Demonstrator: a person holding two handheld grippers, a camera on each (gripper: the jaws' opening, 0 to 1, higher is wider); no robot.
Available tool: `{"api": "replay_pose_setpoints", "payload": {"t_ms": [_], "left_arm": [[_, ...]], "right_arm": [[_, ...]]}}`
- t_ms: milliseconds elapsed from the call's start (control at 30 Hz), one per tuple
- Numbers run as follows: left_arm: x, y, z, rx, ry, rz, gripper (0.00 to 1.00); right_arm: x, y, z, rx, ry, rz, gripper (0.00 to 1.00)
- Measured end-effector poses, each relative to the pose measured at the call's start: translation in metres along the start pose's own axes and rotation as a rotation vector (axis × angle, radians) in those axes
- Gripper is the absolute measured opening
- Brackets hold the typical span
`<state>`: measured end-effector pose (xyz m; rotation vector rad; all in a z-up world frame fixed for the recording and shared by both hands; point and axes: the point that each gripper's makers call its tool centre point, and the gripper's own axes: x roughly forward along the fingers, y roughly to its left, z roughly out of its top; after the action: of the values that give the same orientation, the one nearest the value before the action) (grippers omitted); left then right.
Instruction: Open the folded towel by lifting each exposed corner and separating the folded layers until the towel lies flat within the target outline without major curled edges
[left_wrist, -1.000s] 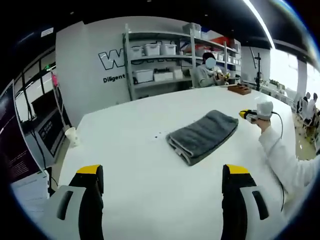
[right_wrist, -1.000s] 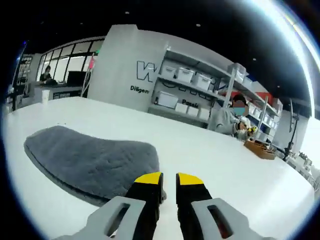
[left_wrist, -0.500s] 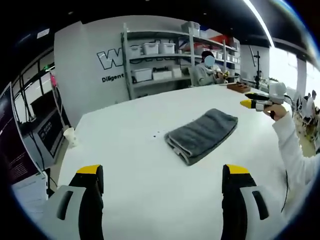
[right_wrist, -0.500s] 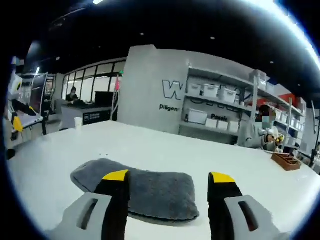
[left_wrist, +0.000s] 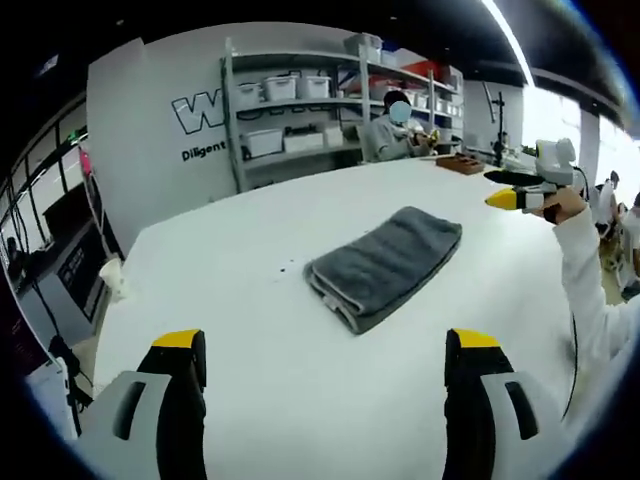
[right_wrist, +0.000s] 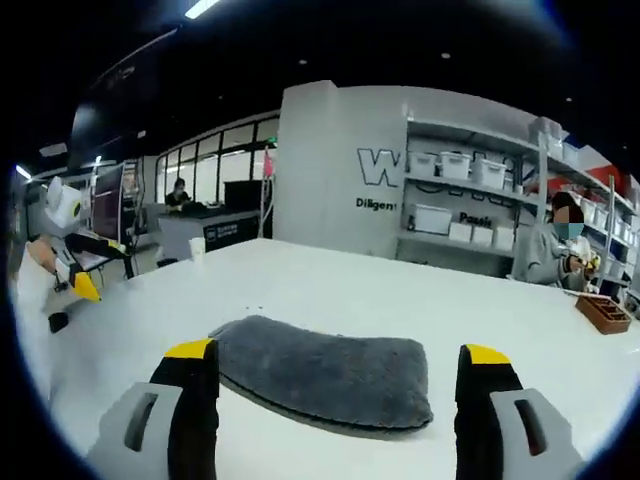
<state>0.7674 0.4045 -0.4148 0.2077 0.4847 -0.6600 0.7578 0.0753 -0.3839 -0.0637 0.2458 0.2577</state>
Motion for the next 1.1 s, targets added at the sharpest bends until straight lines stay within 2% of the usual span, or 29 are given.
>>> {"api": "replay_pose_setpoints", "payload": {"t_ms": [100,267,367,467,500,633,700,800,967,1100], "left_arm": [[0.008,-0.004,0.005,-0.003,-0.016,-0.044,0.98],[0.031,-0.015,0.004,0.021,-0.034,-0.1,0.98],[0.059,-0.033,0.0,0.015,-0.055,-0.223,0.98],[0.074,-0.038,0.0,0.038,-0.08,-0.249,0.97],[0.088,-0.041,-0.004,0.031,-0.078,-0.269,0.96],[0.116,-0.052,-0.022,0.013,-0.053,-0.318,0.93],[0.128,-0.058,-0.029,0.009,-0.043,-0.337,0.9],[0.142,-0.067,-0.04,0.058,-0.012,-0.359,0.85],[0.154,-0.062,-0.05,0.058,0.016,-0.328,0.77],[0.157,-0.053,-0.047,-0.023,-0.034,-0.321,0.69]], "right_arm": [[-0.007,0.003,0.009,0.013,-0.023,0.021,0.99],[-0.013,0.0,0.015,0.016,-0.039,0.015,0.99],[-0.016,0.002,0.017,0.017,-0.053,0.015,0.99],[-0.017,0.005,0.018,0.013,-0.057,0.021,0.99],[-0.017,0.007,0.019,0.01,-0.057,0.025,0.99],[-0.017,0.012,0.019,0.003,-0.056,0.043,0.99],[-0.017,0.014,0.02,0.001,-0.058,0.049,0.98],[-0.016,0.015,0.02,0.0,-0.059,0.053,0.98],[-0.015,0.016,0.021,-0.004,-0.058,0.058,0.97],[-0.014,0.018,0.022,-0.012,-0.058,0.071,0.95]]}}
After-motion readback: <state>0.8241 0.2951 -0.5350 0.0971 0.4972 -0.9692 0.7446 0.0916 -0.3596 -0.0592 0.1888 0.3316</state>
